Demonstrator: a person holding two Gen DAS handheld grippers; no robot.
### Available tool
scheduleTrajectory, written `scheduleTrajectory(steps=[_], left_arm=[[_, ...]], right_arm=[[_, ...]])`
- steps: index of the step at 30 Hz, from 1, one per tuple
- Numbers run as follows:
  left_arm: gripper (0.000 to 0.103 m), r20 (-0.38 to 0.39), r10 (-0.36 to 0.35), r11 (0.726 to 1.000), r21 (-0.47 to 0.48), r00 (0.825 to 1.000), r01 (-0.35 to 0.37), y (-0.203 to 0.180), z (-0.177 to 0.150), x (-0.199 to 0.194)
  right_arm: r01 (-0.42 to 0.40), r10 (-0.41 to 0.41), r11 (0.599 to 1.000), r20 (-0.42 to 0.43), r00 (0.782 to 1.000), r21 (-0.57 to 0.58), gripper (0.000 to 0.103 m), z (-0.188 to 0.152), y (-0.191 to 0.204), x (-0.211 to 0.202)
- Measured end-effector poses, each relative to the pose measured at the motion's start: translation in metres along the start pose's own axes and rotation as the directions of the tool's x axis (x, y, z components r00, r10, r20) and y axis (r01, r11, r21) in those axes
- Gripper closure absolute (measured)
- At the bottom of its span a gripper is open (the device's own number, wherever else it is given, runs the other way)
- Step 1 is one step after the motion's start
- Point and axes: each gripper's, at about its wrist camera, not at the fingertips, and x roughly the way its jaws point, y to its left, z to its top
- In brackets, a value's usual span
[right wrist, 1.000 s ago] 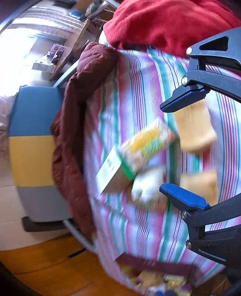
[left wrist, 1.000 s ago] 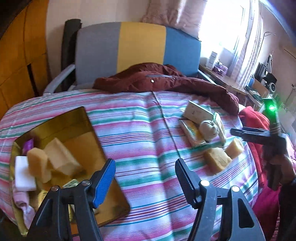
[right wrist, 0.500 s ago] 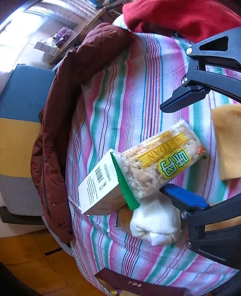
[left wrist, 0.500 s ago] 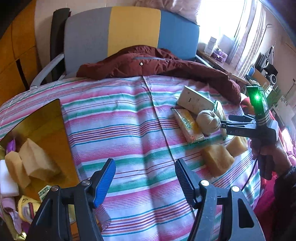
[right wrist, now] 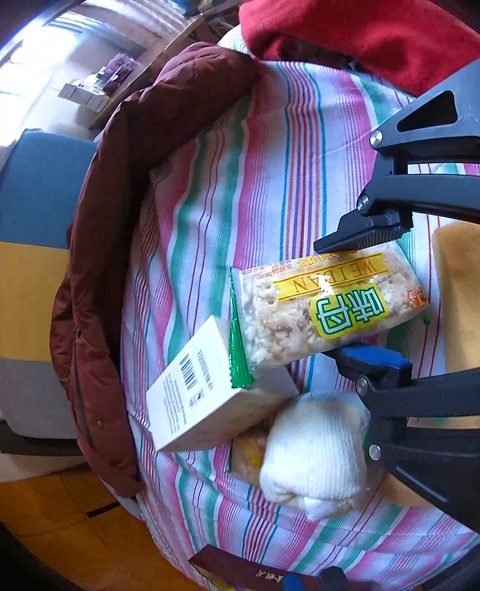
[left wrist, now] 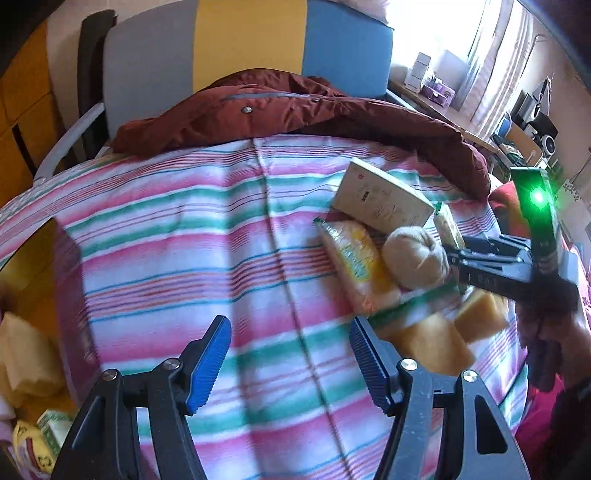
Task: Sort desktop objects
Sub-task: 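Grasp the WEIDAN snack packet with the left gripper while the right gripper grasps another WEIDAN packet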
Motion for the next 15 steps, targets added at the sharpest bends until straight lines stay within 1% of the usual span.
scheduleTrajectory(steps=[2, 7, 9, 13, 15], left_arm=[[0.036, -0.005, -0.002, 1.0, 0.007, 1.0, 0.002, -0.008, 0.007, 0.009], [0.036, -0.04, 0.037, 0.998, 0.051, 0.999, -0.035, -0.028, 0.022, 0.04], [0.034, -0.061, 0.017, 0.999, 0.036, 0.998, -0.015, -0.032, 0.028, 0.051], [0.032, -0.057, -0.023, 0.999, 0.022, 0.998, 0.025, -0.041, 0.036, 0.061], [0.026, -0.054, -0.025, 0.999, 0.036, 0.998, 0.027, -0.047, 0.039, 0.066]], right_arm=[[0.004, -0.004, 1.0, -0.009, 1.0, 0.004, 0.057, -0.001, -0.002, 0.001], [-0.007, 0.007, 1.0, -0.017, 1.0, 0.008, 0.057, -0.003, -0.002, 0.0], [-0.015, 0.016, 1.0, -0.019, 1.0, 0.016, 0.057, -0.003, -0.006, 0.002], [-0.03, 0.031, 0.999, -0.031, 0.999, 0.043, 0.057, -0.004, -0.012, 0.004], [-0.03, 0.032, 0.998, -0.032, 0.999, 0.059, 0.057, -0.004, -0.015, 0.004]])
